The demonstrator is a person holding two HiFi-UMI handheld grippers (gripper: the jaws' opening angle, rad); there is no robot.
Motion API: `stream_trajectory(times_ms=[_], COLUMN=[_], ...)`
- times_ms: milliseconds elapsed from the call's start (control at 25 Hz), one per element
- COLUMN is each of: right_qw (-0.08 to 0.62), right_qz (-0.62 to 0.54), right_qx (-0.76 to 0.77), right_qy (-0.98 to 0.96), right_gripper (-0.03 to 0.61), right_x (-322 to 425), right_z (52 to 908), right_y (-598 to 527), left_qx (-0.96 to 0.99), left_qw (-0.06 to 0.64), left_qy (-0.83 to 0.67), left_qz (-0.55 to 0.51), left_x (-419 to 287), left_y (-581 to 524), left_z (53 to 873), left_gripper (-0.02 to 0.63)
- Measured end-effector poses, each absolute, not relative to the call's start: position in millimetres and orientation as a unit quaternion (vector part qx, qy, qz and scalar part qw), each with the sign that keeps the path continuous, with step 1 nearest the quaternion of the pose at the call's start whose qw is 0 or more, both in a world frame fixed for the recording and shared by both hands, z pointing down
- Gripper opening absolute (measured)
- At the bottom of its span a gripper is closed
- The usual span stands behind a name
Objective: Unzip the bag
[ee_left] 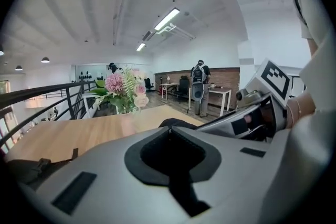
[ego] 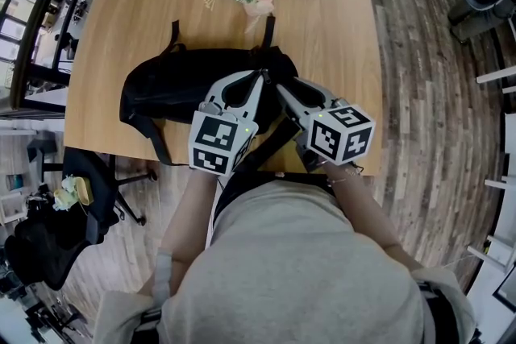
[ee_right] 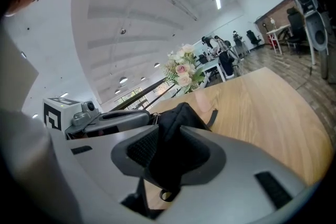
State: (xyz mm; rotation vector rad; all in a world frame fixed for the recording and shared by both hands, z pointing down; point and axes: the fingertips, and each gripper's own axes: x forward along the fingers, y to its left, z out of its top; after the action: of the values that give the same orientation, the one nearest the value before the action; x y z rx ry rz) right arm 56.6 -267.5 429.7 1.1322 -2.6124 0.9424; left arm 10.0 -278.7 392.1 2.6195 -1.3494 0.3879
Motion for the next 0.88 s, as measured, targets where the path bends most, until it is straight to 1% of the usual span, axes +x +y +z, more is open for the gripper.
stream_trajectory(times_ms=[160,320,680,880], right_qw=[0.06,0.061,0.057,0.059], right_qz=[0.316,0.311,0.31,0.313], right_qx=[0.375,0.371,0.369,0.345], right_qy=[-0.87,-0.873,-0.874,-0.883], right_gripper=[0.093,0.077,0.072,0.073], right_x=[57,57,61,59], right_z=[430,430,433,438], right_y=[-267,-268,-270,-267], left_qx=[0.867,0.859,0.816,0.801], left_qw=[0.094,0.09,0.116,0.132], left_qy=[-0.471,-0.482,-0.544,-0.568], left_qz=[0.135,0.147,0.157,0.133], left_x=[4,-1,-37,-52], left_y=[-279,-276,-270,-268], left_z=[393,395,401,402], left_gripper=[0.021,0.021,0.021,0.023])
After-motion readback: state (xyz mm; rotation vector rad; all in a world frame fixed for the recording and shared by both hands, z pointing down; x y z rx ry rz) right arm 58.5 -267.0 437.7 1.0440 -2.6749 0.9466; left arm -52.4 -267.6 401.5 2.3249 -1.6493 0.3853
